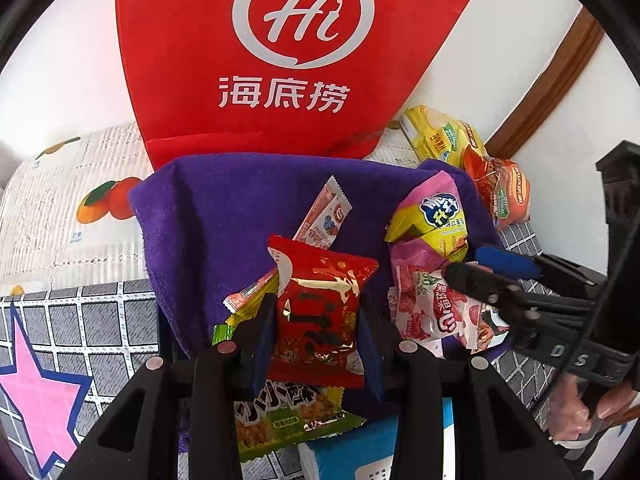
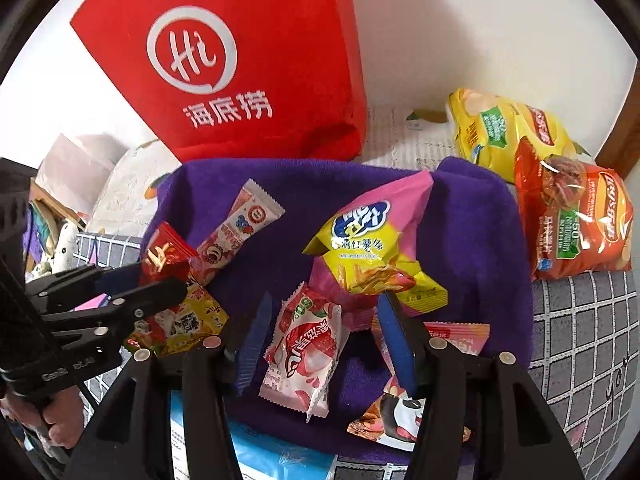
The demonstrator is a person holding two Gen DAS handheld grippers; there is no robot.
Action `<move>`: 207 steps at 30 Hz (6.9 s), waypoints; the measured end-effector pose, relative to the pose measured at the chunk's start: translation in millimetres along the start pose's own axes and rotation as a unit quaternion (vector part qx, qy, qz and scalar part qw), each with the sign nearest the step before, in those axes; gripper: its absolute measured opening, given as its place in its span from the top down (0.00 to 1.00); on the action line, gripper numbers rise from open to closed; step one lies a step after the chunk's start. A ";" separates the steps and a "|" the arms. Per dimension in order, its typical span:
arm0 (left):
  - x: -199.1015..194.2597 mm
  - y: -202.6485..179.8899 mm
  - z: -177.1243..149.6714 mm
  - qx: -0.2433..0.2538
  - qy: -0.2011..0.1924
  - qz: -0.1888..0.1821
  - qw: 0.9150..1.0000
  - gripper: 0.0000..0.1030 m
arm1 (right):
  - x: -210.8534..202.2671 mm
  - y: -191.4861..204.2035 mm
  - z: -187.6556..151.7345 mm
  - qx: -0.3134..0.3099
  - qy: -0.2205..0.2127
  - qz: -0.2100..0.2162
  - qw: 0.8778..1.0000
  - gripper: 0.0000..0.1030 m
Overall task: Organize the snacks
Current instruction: 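Lower both packets onto the purple towel and open both grippers, then grasp the pink candy with right gripper while left grasps blue snack bag, then lift and carry the pink candy and blue bag toward the purple towel, then lower both held snacks onto the purple towel and open both grippers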
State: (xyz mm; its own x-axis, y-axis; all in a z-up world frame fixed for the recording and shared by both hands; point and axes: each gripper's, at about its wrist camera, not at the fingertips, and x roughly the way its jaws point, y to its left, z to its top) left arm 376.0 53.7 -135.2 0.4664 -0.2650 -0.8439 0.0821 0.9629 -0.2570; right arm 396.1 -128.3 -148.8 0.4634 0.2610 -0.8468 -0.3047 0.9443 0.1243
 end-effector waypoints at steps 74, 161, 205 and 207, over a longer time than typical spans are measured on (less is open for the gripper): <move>-115.0 18.1 -195.6 0.003 -0.009 0.033 0.999 0.29 | -50.7 101.2 -265.9 -0.115 -0.016 0.018 0.993 0.40; -149.7 0.0 -108.1 0.032 -0.122 0.067 0.990 0.64 | -172.0 31.0 -121.3 0.014 -0.173 -0.027 0.985 0.49; -59.3 8.6 10.8 0.000 -0.106 0.053 0.993 0.64 | -36.6 19.9 3.4 -0.025 -0.084 0.023 0.996 0.50; -58.9 13.5 11.3 -0.004 -0.106 0.041 0.994 0.64 | -35.3 21.0 1.4 -0.032 -0.077 0.026 0.996 0.50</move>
State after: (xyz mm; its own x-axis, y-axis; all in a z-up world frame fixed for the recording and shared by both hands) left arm 359.6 82.9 -83.7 0.6461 -0.1688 -0.7444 0.0292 0.9800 -0.1969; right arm 374.5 -117.4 -115.6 0.5666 0.3422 -0.7496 -0.3820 0.9151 0.1290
